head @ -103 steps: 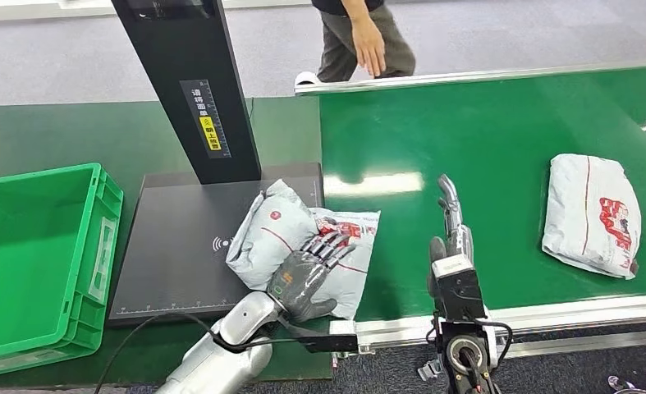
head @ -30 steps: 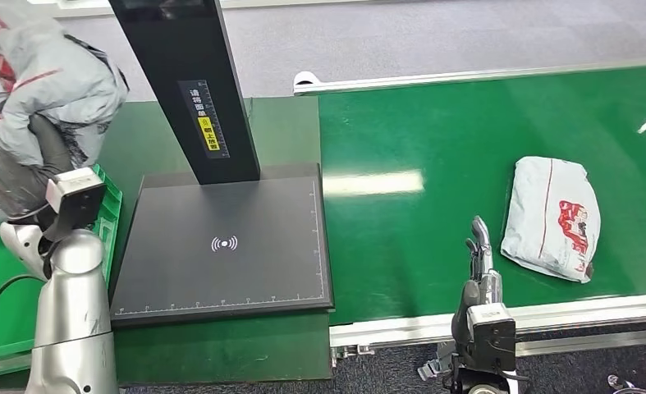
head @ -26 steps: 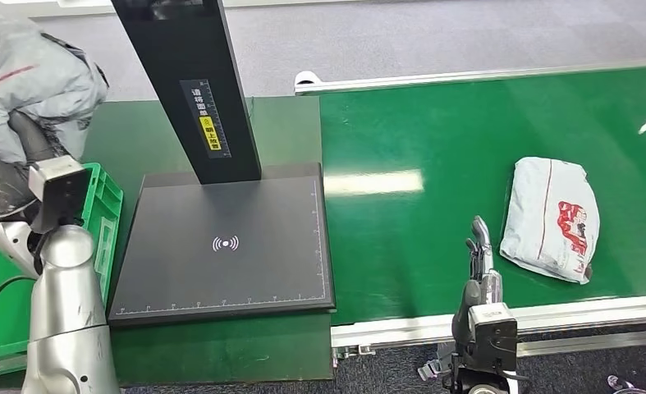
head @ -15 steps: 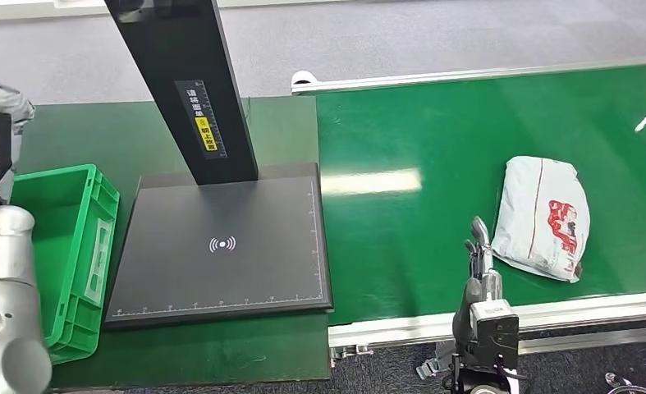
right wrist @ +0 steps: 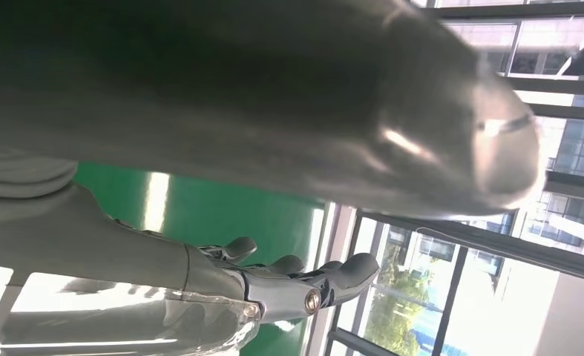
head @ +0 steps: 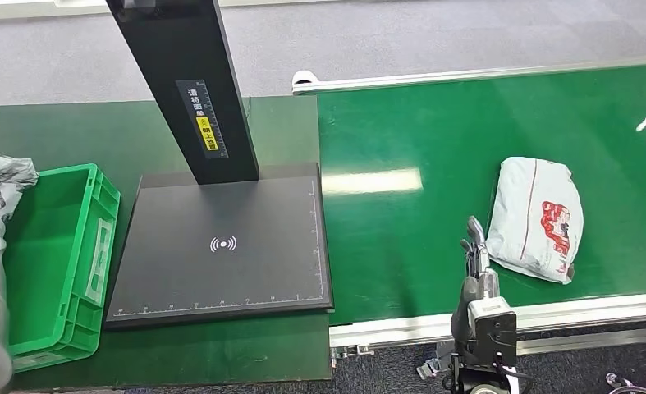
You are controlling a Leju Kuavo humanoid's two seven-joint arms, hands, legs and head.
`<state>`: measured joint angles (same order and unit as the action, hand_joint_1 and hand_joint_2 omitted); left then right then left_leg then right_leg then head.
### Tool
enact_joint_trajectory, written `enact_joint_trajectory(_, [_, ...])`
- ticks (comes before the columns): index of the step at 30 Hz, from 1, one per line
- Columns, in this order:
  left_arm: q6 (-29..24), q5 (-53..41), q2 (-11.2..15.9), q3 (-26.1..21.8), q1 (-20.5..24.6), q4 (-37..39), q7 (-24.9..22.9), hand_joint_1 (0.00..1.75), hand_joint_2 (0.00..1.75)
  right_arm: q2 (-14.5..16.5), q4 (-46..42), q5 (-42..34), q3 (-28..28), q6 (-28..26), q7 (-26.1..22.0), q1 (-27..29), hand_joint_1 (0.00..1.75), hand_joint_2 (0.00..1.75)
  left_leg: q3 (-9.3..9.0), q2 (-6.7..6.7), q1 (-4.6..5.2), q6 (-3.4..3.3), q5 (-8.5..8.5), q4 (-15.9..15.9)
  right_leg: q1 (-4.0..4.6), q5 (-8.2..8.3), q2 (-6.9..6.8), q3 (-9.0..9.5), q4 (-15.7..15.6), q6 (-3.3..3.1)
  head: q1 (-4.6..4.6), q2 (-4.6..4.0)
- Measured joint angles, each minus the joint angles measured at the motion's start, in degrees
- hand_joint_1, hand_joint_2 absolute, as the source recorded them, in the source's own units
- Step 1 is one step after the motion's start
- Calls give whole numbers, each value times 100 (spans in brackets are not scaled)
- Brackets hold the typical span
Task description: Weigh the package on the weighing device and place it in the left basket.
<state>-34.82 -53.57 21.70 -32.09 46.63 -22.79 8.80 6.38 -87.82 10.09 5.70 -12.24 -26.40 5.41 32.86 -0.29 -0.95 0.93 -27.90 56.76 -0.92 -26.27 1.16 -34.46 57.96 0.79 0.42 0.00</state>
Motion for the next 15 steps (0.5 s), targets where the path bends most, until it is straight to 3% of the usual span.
enact_joint_trajectory(4, [236,412,-22,-194,13,6,369,0,175,1,3,19,-2,11,6,-8,0,0,-1,0,0,0,0,0,0,0,0,0,0,0,1,0])
enact_joint_trajectory(9, [894,1339,-131,-459,20,-157,1072,0,175,7,66,25,-4,50,6,-105,0,0,-1,1,0,0,0,0,0,0,-1,2,0,0,0,0])
enact_joint_trajectory(15, [1322,1893,-235,-613,6,-434,1360,0,175,17,172,40,-3,85,6,-200,0,0,-1,-1,0,0,0,0,0,0,-1,2,0,0,0,0])
